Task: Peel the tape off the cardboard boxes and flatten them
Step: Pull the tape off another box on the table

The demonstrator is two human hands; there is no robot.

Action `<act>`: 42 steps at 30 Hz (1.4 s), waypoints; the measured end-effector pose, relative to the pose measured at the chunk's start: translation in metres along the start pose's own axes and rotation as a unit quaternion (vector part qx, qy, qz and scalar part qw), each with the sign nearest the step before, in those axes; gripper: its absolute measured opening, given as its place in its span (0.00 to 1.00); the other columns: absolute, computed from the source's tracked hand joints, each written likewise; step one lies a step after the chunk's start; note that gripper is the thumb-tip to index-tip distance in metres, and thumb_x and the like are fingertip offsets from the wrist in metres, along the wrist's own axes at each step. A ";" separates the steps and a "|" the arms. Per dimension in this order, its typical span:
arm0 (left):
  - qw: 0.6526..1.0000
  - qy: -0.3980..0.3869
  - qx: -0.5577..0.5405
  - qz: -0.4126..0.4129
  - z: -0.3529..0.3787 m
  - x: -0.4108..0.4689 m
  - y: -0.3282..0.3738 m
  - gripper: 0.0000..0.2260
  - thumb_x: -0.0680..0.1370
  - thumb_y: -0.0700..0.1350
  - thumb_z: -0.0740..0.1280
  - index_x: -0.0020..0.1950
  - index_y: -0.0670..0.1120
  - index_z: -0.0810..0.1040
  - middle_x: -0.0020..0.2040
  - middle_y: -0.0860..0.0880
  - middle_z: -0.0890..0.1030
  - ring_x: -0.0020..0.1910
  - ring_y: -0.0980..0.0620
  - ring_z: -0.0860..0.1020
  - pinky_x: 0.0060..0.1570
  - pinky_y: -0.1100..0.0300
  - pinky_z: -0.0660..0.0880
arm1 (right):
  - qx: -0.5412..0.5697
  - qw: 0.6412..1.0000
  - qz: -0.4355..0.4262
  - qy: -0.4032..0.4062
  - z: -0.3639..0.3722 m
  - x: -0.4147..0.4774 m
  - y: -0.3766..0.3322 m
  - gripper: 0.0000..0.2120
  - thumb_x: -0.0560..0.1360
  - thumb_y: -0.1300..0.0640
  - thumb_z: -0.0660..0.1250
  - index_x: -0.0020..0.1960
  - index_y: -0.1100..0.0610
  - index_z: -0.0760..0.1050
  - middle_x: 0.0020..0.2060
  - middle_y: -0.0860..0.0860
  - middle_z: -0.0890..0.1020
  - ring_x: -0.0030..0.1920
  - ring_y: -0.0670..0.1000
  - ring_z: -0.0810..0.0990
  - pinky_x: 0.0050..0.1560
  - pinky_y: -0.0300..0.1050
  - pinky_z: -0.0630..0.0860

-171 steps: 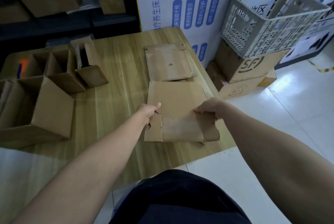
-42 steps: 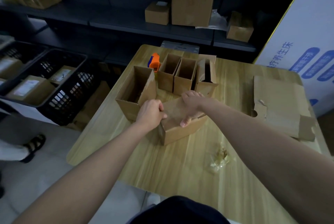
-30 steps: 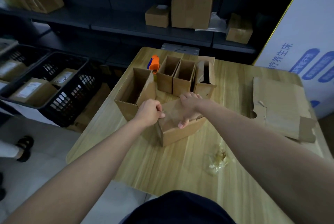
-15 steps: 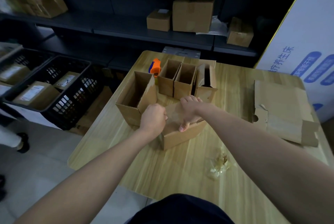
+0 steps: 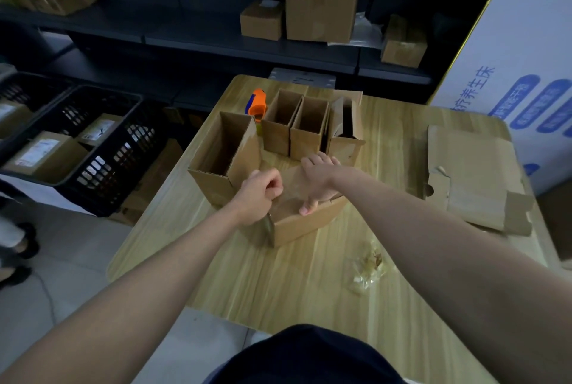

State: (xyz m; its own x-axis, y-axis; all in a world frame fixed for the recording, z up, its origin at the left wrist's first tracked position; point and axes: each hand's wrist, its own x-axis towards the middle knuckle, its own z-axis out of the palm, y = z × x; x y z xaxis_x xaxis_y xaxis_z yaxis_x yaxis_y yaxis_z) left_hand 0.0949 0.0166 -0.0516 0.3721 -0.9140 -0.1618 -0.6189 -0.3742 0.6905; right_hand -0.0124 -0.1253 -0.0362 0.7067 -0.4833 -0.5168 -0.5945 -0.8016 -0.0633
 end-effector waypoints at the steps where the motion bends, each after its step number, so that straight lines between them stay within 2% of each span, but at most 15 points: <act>1: 1.000 -0.008 -0.010 0.001 0.000 0.001 0.003 0.06 0.78 0.43 0.65 0.44 0.51 0.70 0.46 0.53 0.73 0.46 0.55 0.73 0.50 0.56 0.73 | 0.001 1.000 0.001 0.001 -0.001 -0.001 0.000 0.59 0.60 0.37 0.76 0.77 0.57 0.44 0.76 0.55 0.50 0.76 0.59 0.42 0.74 0.59 0.45; 4: 1.000 -0.012 0.023 -0.007 0.002 0.006 0.011 0.10 0.75 0.45 0.69 0.53 0.52 0.72 0.44 0.56 0.72 0.48 0.54 0.72 0.52 0.56 0.70 | -0.002 1.000 0.006 0.000 -0.003 -0.001 -0.002 0.59 0.60 0.38 0.76 0.77 0.58 0.45 0.76 0.56 0.51 0.76 0.59 0.43 0.74 0.58 0.45; 6: 0.998 -0.006 0.060 0.014 0.004 0.007 0.018 0.01 0.77 0.45 0.66 0.48 0.50 0.75 0.42 0.58 0.70 0.47 0.55 0.69 0.57 0.54 0.65 | -0.007 1.000 0.009 -0.003 -0.003 -0.002 -0.003 0.59 0.60 0.38 0.76 0.77 0.58 0.45 0.76 0.56 0.51 0.76 0.59 0.43 0.74 0.58 0.45; 8: 0.998 -0.033 0.050 0.015 0.002 0.006 0.019 0.04 0.78 0.43 0.65 0.43 0.51 0.76 0.42 0.58 0.70 0.47 0.56 0.67 0.61 0.51 0.64 | -0.004 1.000 0.011 -0.006 -0.001 -0.002 -0.002 0.60 0.60 0.38 0.76 0.77 0.58 0.44 0.76 0.56 0.50 0.76 0.59 0.42 0.74 0.58 0.44; 11: 0.995 -0.079 -0.055 -0.007 -0.015 0.001 0.012 0.08 0.76 0.41 0.66 0.38 0.50 0.74 0.49 0.51 0.71 0.55 0.50 0.68 0.63 0.47 0.66 | 0.009 1.000 0.009 -0.002 0.002 0.000 0.002 0.60 0.60 0.38 0.77 0.77 0.57 0.44 0.77 0.55 0.49 0.76 0.58 0.41 0.74 0.58 0.44; 14: 0.984 -0.030 -0.170 -0.054 -0.021 -0.008 0.004 0.10 0.75 0.41 0.68 0.34 0.46 0.71 0.50 0.48 0.68 0.54 0.48 0.68 0.59 0.51 0.64 | 0.010 1.000 0.006 0.002 0.002 0.005 0.003 0.59 0.60 0.38 0.76 0.77 0.55 0.44 0.77 0.53 0.50 0.76 0.58 0.41 0.73 0.59 0.44; 16: 0.961 -0.003 -0.262 -0.088 -0.015 -0.014 0.000 0.13 0.74 0.41 0.68 0.33 0.46 0.68 0.45 0.47 0.70 0.46 0.49 0.70 0.53 0.53 0.66 | 0.012 1.000 0.005 0.002 0.003 0.008 0.004 0.59 0.61 0.37 0.76 0.77 0.54 0.44 0.77 0.53 0.49 0.76 0.58 0.41 0.73 0.60 0.44; 19: 0.899 0.019 -0.419 -0.125 -0.018 -0.017 -0.005 0.16 0.74 0.34 0.66 0.30 0.46 0.66 0.32 0.47 0.73 0.39 0.47 0.73 0.47 0.52 0.71 | 0.029 1.000 0.007 0.004 0.003 0.007 0.008 0.59 0.60 0.36 0.75 0.77 0.54 0.44 0.77 0.52 0.48 0.76 0.57 0.40 0.73 0.61 0.44; 23: 0.845 0.044 -0.512 -0.148 -0.023 -0.016 -0.014 0.17 0.72 0.28 0.62 0.29 0.46 0.64 0.27 0.49 0.72 0.36 0.48 0.73 0.46 0.52 0.74 | 0.026 1.000 0.000 0.011 0.000 0.003 0.007 0.59 0.62 0.36 0.74 0.77 0.51 0.40 0.77 0.52 0.45 0.75 0.58 0.37 0.73 0.63 0.41; 29: 0.789 0.067 -0.606 -0.083 -0.026 -0.007 0.005 0.14 0.73 0.32 0.64 0.31 0.47 0.69 0.35 0.44 0.79 0.39 0.47 0.81 0.45 0.51 0.79 | 0.051 0.991 -0.098 0.076 -0.003 -0.008 -0.015 0.66 0.58 0.38 0.77 0.75 0.46 0.30 0.77 0.48 0.41 0.75 0.56 0.36 0.72 0.60 0.37; 32: 0.752 0.066 -0.654 -0.054 -0.033 -0.001 0.019 0.11 0.75 0.34 0.66 0.35 0.45 0.72 0.38 0.44 0.82 0.41 0.49 0.82 0.45 0.56 0.80 | 0.141 0.973 -0.133 0.128 -0.011 -0.012 -0.015 0.66 0.57 0.40 0.79 0.75 0.45 0.31 0.76 0.49 0.46 0.76 0.56 0.44 0.72 0.59 0.46; 34: 0.745 0.076 -0.659 -0.063 -0.036 0.004 0.025 0.07 0.76 0.36 0.67 0.39 0.43 0.73 0.39 0.45 0.82 0.41 0.52 0.82 0.43 0.59 0.79 | 0.203 0.959 -0.141 0.137 -0.014 -0.015 -0.011 0.64 0.58 0.43 0.79 0.74 0.41 0.33 0.75 0.47 0.49 0.74 0.56 0.50 0.71 0.59 0.55; 36: 0.759 0.087 -0.635 -0.115 -0.035 0.009 0.030 0.03 0.76 0.39 0.68 0.45 0.42 0.75 0.40 0.46 0.81 0.39 0.53 0.82 0.40 0.60 0.79 | 0.218 0.956 -0.140 0.140 -0.012 -0.017 -0.005 0.62 0.58 0.45 0.79 0.75 0.40 0.37 0.73 0.47 0.53 0.72 0.56 0.55 0.70 0.58 0.60; 40: 0.765 0.150 -0.576 -0.245 -0.024 0.023 0.027 0.09 0.77 0.46 0.68 0.54 0.44 0.77 0.45 0.47 0.80 0.45 0.49 0.82 0.40 0.56 0.81 | 0.259 0.947 -0.117 0.151 0.006 -0.018 0.008 0.57 0.57 0.48 0.80 0.73 0.40 0.44 0.68 0.48 0.59 0.66 0.53 0.65 0.66 0.57 0.68; 42: 0.792 0.186 -0.515 -0.272 -0.023 0.026 0.017 0.08 0.77 0.50 0.67 0.52 0.47 0.77 0.42 0.48 0.79 0.34 0.55 0.80 0.34 0.61 0.78 | 0.298 0.937 -0.094 0.153 0.017 -0.019 0.022 0.57 0.57 0.50 0.81 0.72 0.39 0.45 0.68 0.49 0.60 0.65 0.54 0.67 0.66 0.58 0.69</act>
State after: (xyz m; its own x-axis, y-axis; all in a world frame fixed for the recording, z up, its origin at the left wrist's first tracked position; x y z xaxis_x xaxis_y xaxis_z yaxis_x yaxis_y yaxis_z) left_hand 0.1100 -0.0098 -0.0277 0.6857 -0.4809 -0.5464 0.5234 -0.1960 0.8293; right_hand -0.0459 -0.1275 -0.0425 0.8432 -0.5047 -0.1849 -0.4925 -0.5876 -0.6419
